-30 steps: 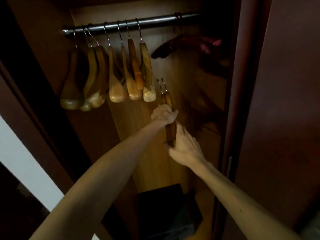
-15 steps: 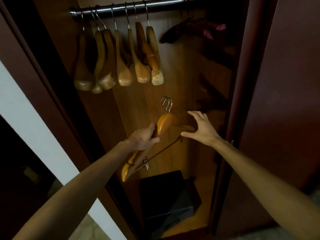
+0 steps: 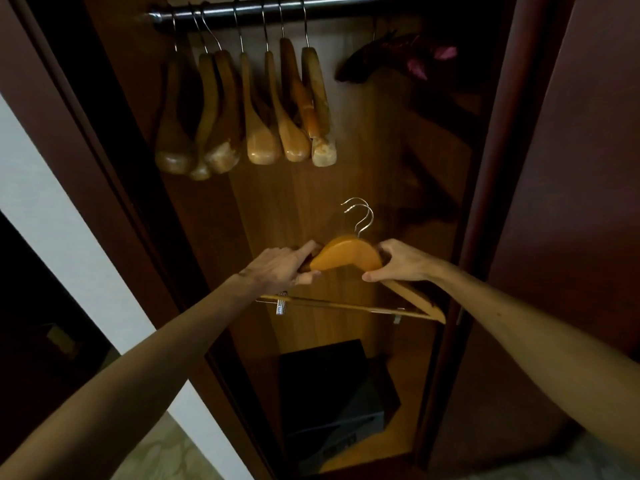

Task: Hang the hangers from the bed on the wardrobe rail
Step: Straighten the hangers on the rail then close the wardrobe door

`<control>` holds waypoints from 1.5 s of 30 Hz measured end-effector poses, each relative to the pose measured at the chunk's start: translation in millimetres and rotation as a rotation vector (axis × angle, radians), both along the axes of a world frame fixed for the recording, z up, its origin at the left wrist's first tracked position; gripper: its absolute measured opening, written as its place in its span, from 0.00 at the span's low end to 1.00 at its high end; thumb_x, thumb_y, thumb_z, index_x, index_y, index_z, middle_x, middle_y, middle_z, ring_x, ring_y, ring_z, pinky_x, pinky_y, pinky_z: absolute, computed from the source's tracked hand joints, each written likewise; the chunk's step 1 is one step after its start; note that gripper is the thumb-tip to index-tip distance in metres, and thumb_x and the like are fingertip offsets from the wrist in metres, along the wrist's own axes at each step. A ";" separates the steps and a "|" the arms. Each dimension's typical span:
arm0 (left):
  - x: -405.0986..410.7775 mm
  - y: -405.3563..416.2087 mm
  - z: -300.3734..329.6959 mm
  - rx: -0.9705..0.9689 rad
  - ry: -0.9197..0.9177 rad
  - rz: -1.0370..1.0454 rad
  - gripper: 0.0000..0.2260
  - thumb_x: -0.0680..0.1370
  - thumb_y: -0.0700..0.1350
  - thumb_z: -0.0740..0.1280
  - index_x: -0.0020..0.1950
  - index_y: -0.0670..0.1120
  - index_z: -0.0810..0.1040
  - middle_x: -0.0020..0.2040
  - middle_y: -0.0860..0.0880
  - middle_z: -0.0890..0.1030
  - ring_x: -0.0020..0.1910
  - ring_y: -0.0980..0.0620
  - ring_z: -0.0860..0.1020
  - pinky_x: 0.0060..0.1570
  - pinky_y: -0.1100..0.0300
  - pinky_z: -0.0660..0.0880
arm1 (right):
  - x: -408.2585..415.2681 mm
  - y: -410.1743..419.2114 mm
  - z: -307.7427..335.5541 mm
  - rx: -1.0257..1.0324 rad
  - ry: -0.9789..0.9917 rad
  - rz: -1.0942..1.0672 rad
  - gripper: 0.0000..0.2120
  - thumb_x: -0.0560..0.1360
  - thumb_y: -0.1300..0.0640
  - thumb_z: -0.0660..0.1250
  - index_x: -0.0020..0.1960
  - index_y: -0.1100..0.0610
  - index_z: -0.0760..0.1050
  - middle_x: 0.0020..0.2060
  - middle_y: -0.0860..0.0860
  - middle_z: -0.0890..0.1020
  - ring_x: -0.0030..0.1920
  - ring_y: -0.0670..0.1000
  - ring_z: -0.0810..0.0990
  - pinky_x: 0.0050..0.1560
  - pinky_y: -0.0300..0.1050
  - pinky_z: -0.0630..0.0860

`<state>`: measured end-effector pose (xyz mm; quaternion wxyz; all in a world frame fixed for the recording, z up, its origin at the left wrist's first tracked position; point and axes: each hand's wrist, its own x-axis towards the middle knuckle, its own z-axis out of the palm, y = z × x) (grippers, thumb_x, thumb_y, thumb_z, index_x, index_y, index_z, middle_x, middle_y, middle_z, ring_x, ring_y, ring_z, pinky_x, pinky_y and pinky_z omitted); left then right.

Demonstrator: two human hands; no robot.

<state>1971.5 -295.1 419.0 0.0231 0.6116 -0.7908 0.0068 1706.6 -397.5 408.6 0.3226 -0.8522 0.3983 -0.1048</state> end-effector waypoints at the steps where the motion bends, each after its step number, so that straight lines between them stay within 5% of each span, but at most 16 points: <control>1: 0.4 -1.4 1.4 -0.001 -0.003 0.010 0.24 0.83 0.61 0.57 0.74 0.50 0.61 0.49 0.47 0.77 0.41 0.52 0.77 0.41 0.59 0.76 | -0.3 3.4 -0.9 0.018 -0.024 0.000 0.24 0.71 0.45 0.76 0.62 0.54 0.77 0.54 0.46 0.81 0.60 0.51 0.80 0.64 0.55 0.74; 4: -3.2 -3.5 1.3 0.003 -0.002 0.046 0.19 0.84 0.59 0.57 0.71 0.52 0.64 0.51 0.47 0.74 0.48 0.50 0.75 0.50 0.52 0.76 | -0.8 9.8 -10.9 0.044 -0.142 -0.018 0.24 0.68 0.37 0.74 0.54 0.53 0.82 0.49 0.48 0.85 0.52 0.49 0.83 0.61 0.55 0.77; 7: -10.2 -3.5 -2.1 -0.020 0.007 0.081 0.18 0.84 0.60 0.54 0.69 0.52 0.67 0.55 0.48 0.74 0.55 0.48 0.73 0.58 0.48 0.73 | 0.0 25.6 -16.2 0.071 -0.221 -0.070 0.18 0.73 0.44 0.73 0.48 0.59 0.82 0.38 0.51 0.81 0.43 0.49 0.81 0.49 0.44 0.76; 11: -29.7 -4.4 -10.0 -0.235 -0.080 0.202 0.22 0.82 0.56 0.63 0.73 0.49 0.66 0.66 0.46 0.70 0.66 0.45 0.69 0.67 0.44 0.69 | 4.4 37.2 -27.3 0.045 -0.222 -0.164 0.14 0.73 0.44 0.72 0.41 0.55 0.77 0.34 0.48 0.77 0.37 0.48 0.78 0.45 0.47 0.77; 15: -69.5 4.7 -5.9 -0.095 0.493 0.358 0.26 0.81 0.57 0.63 0.75 0.49 0.61 0.46 0.49 0.81 0.41 0.50 0.83 0.38 0.56 0.79 | 11.0 51.0 -27.5 -0.011 -0.243 -0.246 0.10 0.74 0.50 0.72 0.41 0.53 0.75 0.33 0.47 0.78 0.33 0.46 0.78 0.41 0.44 0.77; 18: -94.4 4.7 -6.6 0.080 0.786 0.390 0.32 0.76 0.67 0.64 0.74 0.53 0.62 0.48 0.50 0.82 0.45 0.49 0.84 0.46 0.52 0.82 | 20.0 61.5 -30.4 -0.096 -0.205 -0.347 0.06 0.74 0.55 0.71 0.47 0.57 0.78 0.38 0.50 0.82 0.40 0.48 0.83 0.44 0.48 0.82; 22: -110.0 -1.3 -8.4 0.091 1.094 0.408 0.23 0.77 0.63 0.69 0.63 0.52 0.67 0.52 0.49 0.81 0.49 0.49 0.84 0.51 0.50 0.84 | 27.1 76.3 -27.3 -0.159 -0.186 -0.392 0.06 0.75 0.55 0.71 0.48 0.57 0.78 0.37 0.50 0.82 0.38 0.49 0.83 0.39 0.46 0.83; 28: -115.3 -1.1 3.5 0.033 1.191 0.368 0.23 0.78 0.59 0.70 0.67 0.50 0.71 0.57 0.47 0.82 0.51 0.52 0.83 0.45 0.58 0.84 | 0.0 93.0 -2.3 -0.040 -0.373 -0.276 0.12 0.77 0.50 0.70 0.46 0.60 0.79 0.34 0.51 0.83 0.31 0.42 0.82 0.32 0.33 0.75; 33: -133.7 -7.7 34.6 -0.047 1.266 0.311 0.35 0.76 0.61 0.71 0.78 0.49 0.64 0.61 0.45 0.82 0.54 0.48 0.83 0.51 0.49 0.84 | -21.9 94.2 33.3 0.059 -0.519 -0.284 0.16 0.81 0.43 0.63 0.50 0.55 0.80 0.33 0.50 0.84 0.33 0.47 0.85 0.39 0.43 0.79; 36: -141.3 -14.4 66.9 -0.101 1.240 0.263 0.40 0.74 0.67 0.69 0.80 0.50 0.60 0.64 0.46 0.80 0.58 0.47 0.81 0.57 0.48 0.82 | -28.3 91.3 66.5 0.005 -0.558 -0.282 0.15 0.82 0.45 0.61 0.51 0.55 0.79 0.32 0.47 0.83 0.31 0.45 0.84 0.36 0.40 0.78; 41: -148.5 -28.6 128.7 -0.237 1.247 0.217 0.25 0.79 0.62 0.66 0.71 0.49 0.72 0.54 0.48 0.83 0.54 0.48 0.83 0.54 0.52 0.82 | -35.0 80.7 126.7 0.015 -0.635 -0.277 0.15 0.83 0.46 0.60 0.50 0.54 0.80 0.33 0.48 0.83 0.30 0.45 0.84 0.29 0.35 0.77; 45: -137.2 -51.2 178.8 -0.287 1.261 0.306 0.18 0.80 0.61 0.65 0.55 0.47 0.77 0.42 0.48 0.84 0.47 0.48 0.84 0.57 0.49 0.81 | -28.6 58.0 165.7 -0.064 -0.630 -0.305 0.17 0.83 0.43 0.59 0.53 0.53 0.81 0.43 0.52 0.86 0.42 0.52 0.86 0.44 0.47 0.81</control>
